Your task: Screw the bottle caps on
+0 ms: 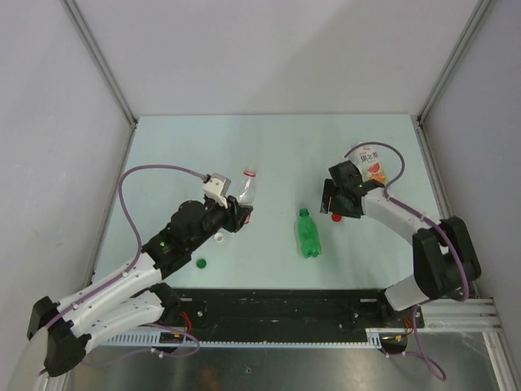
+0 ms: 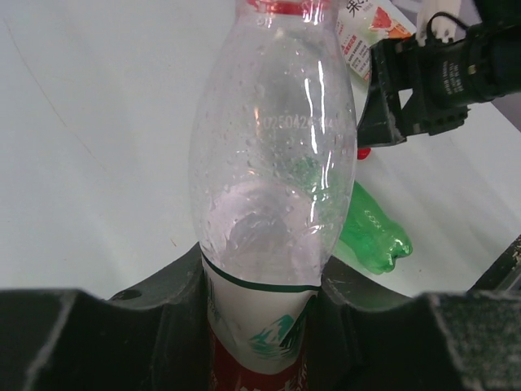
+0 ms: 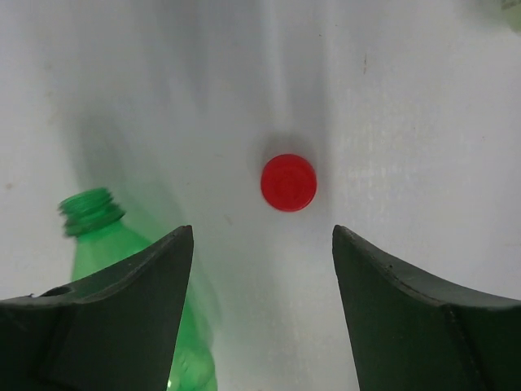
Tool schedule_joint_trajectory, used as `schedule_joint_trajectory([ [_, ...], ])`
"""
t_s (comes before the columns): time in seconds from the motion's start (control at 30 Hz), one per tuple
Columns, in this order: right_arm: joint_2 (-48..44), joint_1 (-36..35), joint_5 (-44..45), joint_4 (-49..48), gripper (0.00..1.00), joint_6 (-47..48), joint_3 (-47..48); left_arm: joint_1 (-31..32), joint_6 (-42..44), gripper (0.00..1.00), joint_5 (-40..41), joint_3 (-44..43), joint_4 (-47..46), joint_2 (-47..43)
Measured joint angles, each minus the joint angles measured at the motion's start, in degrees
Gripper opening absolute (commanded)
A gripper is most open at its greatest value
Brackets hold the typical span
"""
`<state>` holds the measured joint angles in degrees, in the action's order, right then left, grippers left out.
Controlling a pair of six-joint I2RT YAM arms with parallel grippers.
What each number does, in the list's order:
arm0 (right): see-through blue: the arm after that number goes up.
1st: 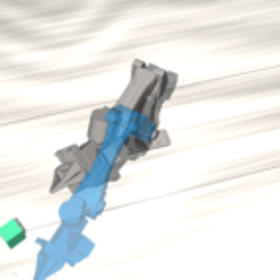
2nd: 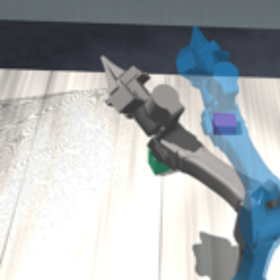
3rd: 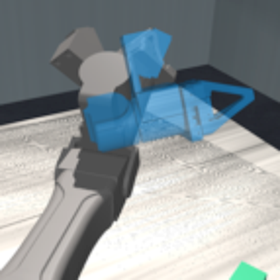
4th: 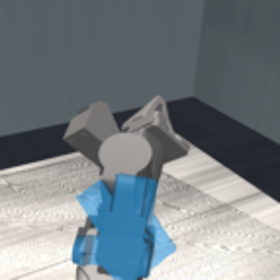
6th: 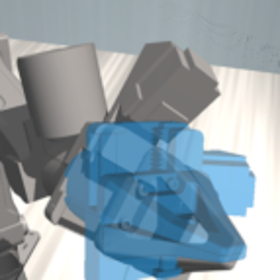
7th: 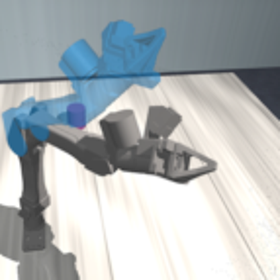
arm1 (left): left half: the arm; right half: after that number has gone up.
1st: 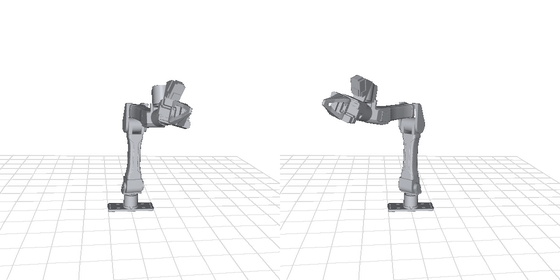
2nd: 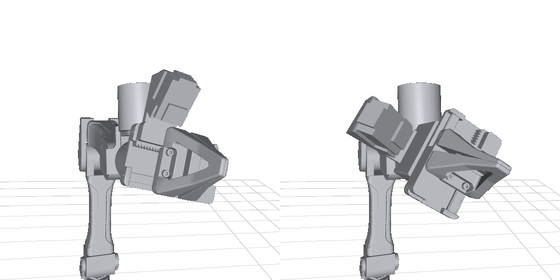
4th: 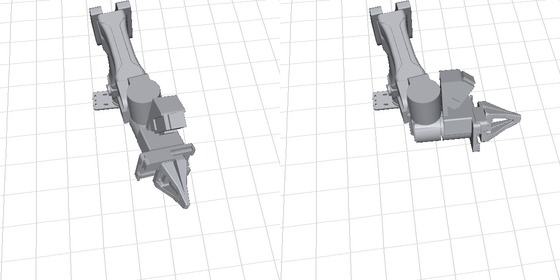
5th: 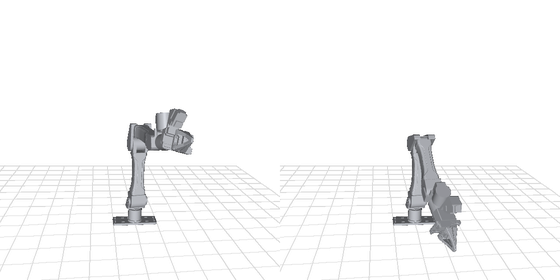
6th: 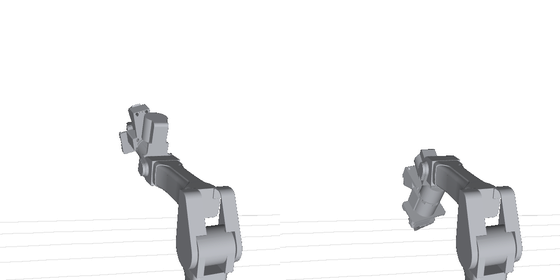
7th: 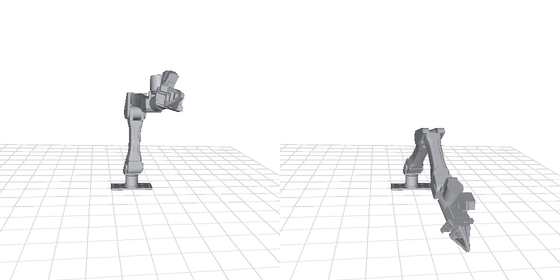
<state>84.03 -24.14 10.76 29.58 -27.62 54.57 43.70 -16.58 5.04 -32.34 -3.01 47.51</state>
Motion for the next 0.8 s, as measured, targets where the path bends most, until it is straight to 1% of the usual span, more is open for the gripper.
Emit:
schedule_joint_trajectory([
  [0.17, 6.60, 1.14, 0.61, -1.51, 0.67, -0.90, 0.00, 0.00, 0.00, 0.40, 0.39, 0.00, 0.28, 0.20],
  [0.3, 9.81, 1.60, 1.49, -2.36, 0.63, -1.99, 0.00, 0.00, 0.02, 0.40, 0.35, 0.00, 0.42, 0.20],
  [0.4, 11.08, 1.77, 2.60, -2.86, 0.59, -2.99, 0.00, 0.00, 0.04, 0.40, 0.13, 0.00, 0.46, 0.20],
  [0.53, 11.37, 1.79, 3.50, -3.76, 0.57, -3.91, 0.02, 0.00, 0.04, 0.40, -0.87, 0.00, 0.59, 0.20],
  [0.63, 11.80, 1.84, 4.44, -4.39, 0.48, -4.04, 0.20, 0.00, 0.04, 0.40, -2.45, 0.00, 0.61, 0.20],
  [0.7, 12.07, 1.88, 4.81, -4.85, 0.44, -4.26, 0.39, 0.00, 0.07, 0.39, -3.85, 0.00, 0.61, 0.20],
  [0.8, 12.11, 1.88, 4.94, -5.03, 0.44, -4.79, 0.44, 0.00, 0.13, 0.39, -5.27, 0.00, 0.61, 0.22],
])
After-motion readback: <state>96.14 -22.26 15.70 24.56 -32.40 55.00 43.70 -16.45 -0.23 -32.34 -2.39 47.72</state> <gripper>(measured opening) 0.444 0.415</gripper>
